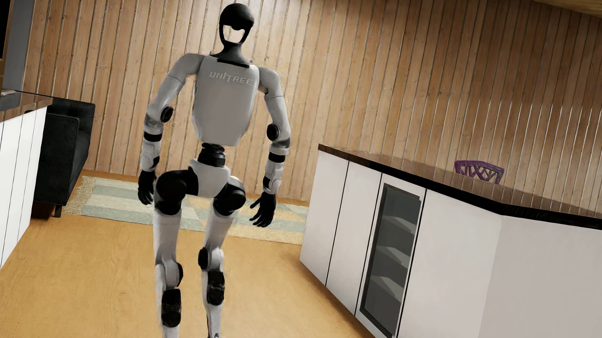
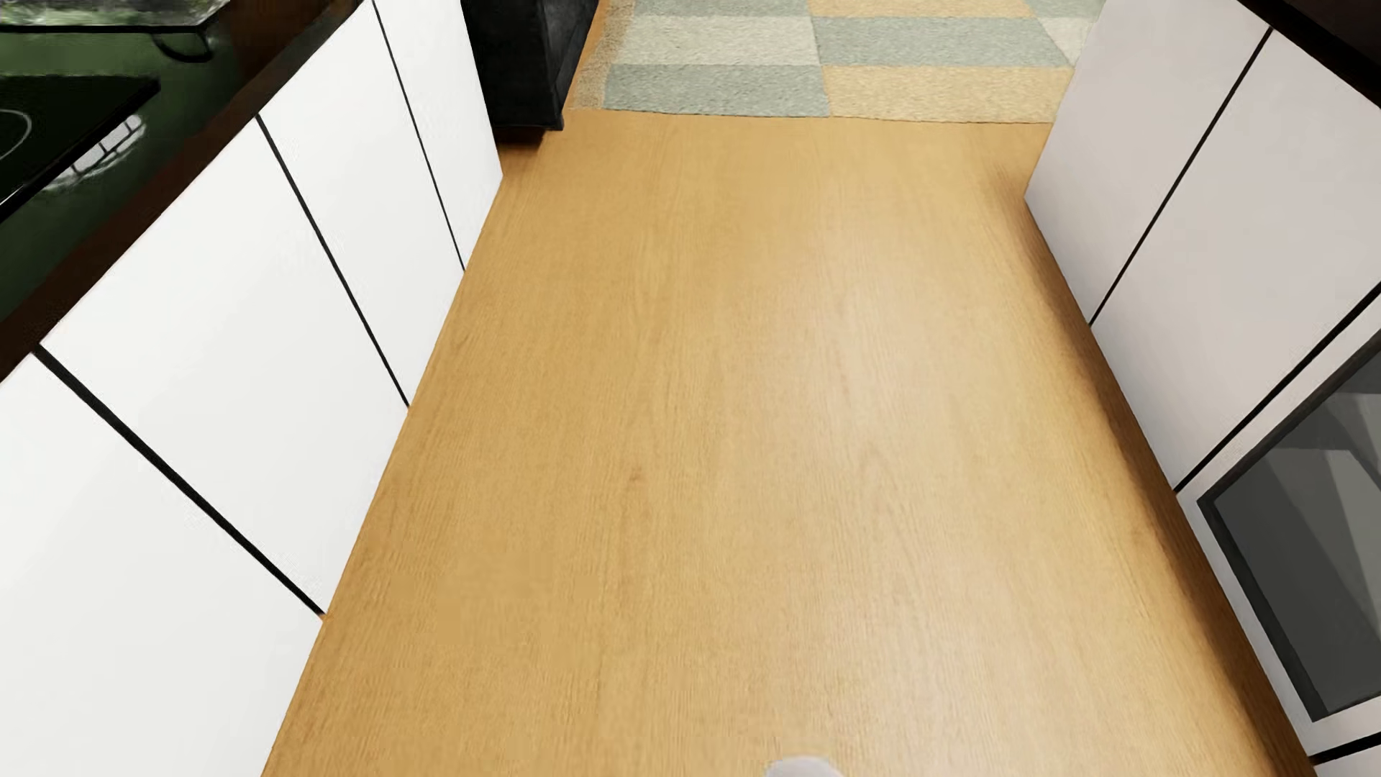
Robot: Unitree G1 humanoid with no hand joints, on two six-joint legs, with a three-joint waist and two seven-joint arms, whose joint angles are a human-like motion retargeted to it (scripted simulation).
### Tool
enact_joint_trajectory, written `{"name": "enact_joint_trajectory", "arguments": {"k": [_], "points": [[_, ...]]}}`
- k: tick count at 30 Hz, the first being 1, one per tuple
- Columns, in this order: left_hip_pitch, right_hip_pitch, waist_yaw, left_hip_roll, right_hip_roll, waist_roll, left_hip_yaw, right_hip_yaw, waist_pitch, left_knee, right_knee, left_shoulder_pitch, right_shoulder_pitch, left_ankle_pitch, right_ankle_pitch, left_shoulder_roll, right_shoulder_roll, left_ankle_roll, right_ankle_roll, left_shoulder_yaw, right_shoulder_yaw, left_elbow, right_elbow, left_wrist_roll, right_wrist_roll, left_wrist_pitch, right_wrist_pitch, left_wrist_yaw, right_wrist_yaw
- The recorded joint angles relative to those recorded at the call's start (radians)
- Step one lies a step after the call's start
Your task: Circle the counter
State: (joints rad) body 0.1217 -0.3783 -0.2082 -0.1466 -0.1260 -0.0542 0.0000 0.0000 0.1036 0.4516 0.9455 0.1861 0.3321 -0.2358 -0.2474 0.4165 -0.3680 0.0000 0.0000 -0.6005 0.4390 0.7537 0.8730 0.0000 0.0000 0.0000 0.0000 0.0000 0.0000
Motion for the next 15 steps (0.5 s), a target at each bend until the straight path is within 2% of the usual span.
{"name": "enact_joint_trajectory", "arguments": {"k": [2,3,4,5,6,7,8,9,10,11,12,13,15], "points": [[0.127,-0.072,-0.047,0.016,-0.023,-0.002,0.000,0.000,-0.020,-0.037,-0.338,-0.048,0.016,-0.131,0.072,0.020,0.004,0.000,0.000,0.046,-0.012,-0.055,0.007,0.000,0.000,0.000,0.000,0.000,0.000],[0.171,-0.100,-0.062,0.025,-0.036,-0.003,0.000,0.000,-0.035,-0.038,-0.553,-0.069,0.021,-0.156,0.198,0.026,0.005,0.000,0.000,0.056,-0.005,-0.074,0.018,0.000,0.000,0.000,0.000,0.000,0.000],[0.216,-0.121,-0.084,0.045,-0.052,-0.001,0.000,0.000,-0.040,-0.029,-0.620,-0.085,0.026,-0.146,0.254,0.025,0.005,0.000,0.000,0.068,-0.003,-0.077,0.031,0.000,0.000,0.000,0.000,0.000,0.000],[0.258,-0.144,-0.109,0.082,-0.054,0.006,0.000,0.000,-0.038,-0.001,-0.391,-0.082,0.031,-0.099,0.095,0.019,0.008,0.000,0.000,0.098,-0.003,-0.084,0.045,0.000,0.000,0.000,0.000,0.000,0.000],[0.277,-0.170,-0.122,0.118,-0.044,0.015,0.000,0.000,-0.047,0.059,-0.281,-0.063,0.036,-0.004,0.061,0.008,0.014,0.000,0.000,0.118,0.005,-0.082,0.070,0.000,0.000,0.000,0.000,0.000,0.000],[0.259,-0.186,-0.121,0.151,-0.016,0.033,0.000,0.000,-0.064,0.172,-0.174,-0.038,0.040,0.158,0.098,-0.014,0.018,0.000,0.000,0.118,0.013,-0.042,0.106,0.000,0.000,0.000,0.000,0.000,0.000],[0.209,-0.164,-0.105,0.173,0.028,0.050,0.000,0.000,-0.062,0.344,-0.093,-0.019,0.036,0.344,0.083,-0.039,0.021,0.000,0.000,0.122,0.015,0.015,0.139,0.000,0.000,0.000,0.000,0.000,0.000],[0.115,-0.102,-0.084,0.184,0.079,0.057,0.000,0.000,-0.047,0.570,-0.067,0.002,0.030,0.454,0.032,-0.046,0.026,0.000,0.000,0.120,-0.001,0.051,0.139,0.000,0.000,0.000,0.000,0.000,0.000],[0.003,-0.014,-0.052,0.185,0.133,0.062,0.000,0.000,-0.029,0.782,-0.093,0.010,0.029,0.441,-0.010,-0.050,0.030,0.000,0.000,0.086,-0.017,0.079,0.113,0.000,0.000,0.000,0.000,0.000,0.000],[-0.100,0.087,0.003,0.154,0.147,0.046,0.000,0.000,-0.016,0.903,-0.138,0.013,0.021,0.359,-0.028,-0.063,0.030,0.000,0.000,0.061,-0.017,0.116,0.087,0.000,0.000,0.000,0.000,0.000,0.000],[-0.209,0.183,0.064,0.115,0.145,0.022,0.000,0.000,-0.011,0.930,-0.194,0.037,0.009,0.318,-0.033,-0.070,0.028,0.000,0.000,0.061,-0.017,0.115,0.046,0.000,0.000,0.000,0.000,0.000,0.000],[-0.301,0.286,0.127,0.089,0.147,0.004,0.000,0.000,-0.008,0.850,-0.263,0.064,0.003,0.342,-0.035,-0.074,0.020,0.000,0.000,0.052,-0.023,0.119,-0.004,0.000,0.000,0.000,0.000,0.000,0.000],[-0.454,0.458,0.217,0.058,0.128,-0.025,0.000,0.000,-0.010,0.502,-0.369,0.106,-0.018,0.451,-0.052,-0.073,0.009,0.000,0.000,0.007,-0.048,0.153,-0.098,0.000,0.000,0.000,0.000,0.000,0.000]]}}
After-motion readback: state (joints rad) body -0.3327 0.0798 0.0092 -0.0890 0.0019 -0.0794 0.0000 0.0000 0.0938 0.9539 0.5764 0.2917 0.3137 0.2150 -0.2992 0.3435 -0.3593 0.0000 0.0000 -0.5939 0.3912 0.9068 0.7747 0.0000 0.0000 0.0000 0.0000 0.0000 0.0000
